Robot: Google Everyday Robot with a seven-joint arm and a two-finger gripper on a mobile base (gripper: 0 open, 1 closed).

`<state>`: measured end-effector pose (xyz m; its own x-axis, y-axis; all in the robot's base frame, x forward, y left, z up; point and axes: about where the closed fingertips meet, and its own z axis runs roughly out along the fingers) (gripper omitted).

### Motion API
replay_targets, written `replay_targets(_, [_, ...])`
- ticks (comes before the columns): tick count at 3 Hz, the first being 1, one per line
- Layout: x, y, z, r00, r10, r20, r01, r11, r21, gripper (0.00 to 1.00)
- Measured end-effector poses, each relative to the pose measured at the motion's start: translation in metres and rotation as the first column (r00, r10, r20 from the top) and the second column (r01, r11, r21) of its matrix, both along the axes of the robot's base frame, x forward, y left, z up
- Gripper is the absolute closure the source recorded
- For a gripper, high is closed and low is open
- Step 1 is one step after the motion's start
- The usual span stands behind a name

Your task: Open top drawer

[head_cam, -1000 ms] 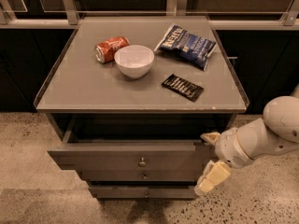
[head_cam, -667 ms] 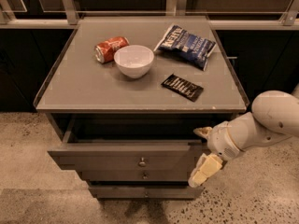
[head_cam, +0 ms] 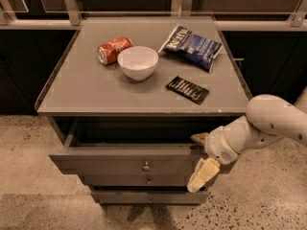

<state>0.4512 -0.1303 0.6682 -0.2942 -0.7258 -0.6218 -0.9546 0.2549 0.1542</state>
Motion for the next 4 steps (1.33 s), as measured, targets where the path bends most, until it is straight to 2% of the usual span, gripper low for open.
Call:
replay_targets(1, [-0.01, 0.004, -0.012, 0.999, 0.006, -0.044, -0.005, 1.0, 0.023, 0.0])
replay_targets(2, [-0.02, 0.0, -0.013, 0.9964, 0.003, -0.085, -0.001, 1.0, 0.019, 0.0])
replay_targets(3, [-0.02, 0.0, -0.01, 0.9964, 0.003, -0.085, -0.001, 1.0, 0.019, 0.0])
replay_targets(4, [-0.053, -0.015, 0.011, 0.9907, -0.017, -0.135, 0.018, 1.0, 0.007, 0.0])
